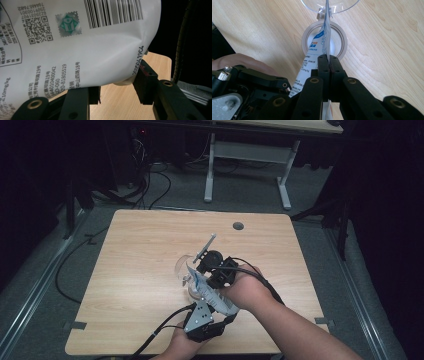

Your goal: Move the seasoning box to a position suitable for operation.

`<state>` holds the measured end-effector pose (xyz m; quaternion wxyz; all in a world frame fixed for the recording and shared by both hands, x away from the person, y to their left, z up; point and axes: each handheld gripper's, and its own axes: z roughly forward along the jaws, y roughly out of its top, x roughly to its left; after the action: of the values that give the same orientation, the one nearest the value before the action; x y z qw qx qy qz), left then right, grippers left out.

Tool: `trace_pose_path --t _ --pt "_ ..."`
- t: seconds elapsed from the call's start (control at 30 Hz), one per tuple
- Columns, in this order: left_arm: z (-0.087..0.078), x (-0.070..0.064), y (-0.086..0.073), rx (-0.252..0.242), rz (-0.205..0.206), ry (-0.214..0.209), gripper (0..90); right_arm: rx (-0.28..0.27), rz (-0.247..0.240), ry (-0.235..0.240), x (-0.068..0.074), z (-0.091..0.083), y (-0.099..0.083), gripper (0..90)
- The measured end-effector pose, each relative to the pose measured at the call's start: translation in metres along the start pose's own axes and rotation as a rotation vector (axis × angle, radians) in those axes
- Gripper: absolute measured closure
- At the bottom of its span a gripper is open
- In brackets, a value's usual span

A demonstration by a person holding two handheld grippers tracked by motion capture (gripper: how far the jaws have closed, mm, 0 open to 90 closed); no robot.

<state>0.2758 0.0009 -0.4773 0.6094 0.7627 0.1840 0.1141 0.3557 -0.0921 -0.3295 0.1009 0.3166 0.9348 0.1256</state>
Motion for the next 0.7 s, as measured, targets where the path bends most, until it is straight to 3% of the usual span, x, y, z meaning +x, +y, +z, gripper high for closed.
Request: trace_pose_path --t 0.7 --pt "-0.0009 0.0013 0.0015 -0.015 -0.007 0.003 61.3 -0.003 -0.005 -0.007 0.0007 -0.0024 0.0029 89.8"
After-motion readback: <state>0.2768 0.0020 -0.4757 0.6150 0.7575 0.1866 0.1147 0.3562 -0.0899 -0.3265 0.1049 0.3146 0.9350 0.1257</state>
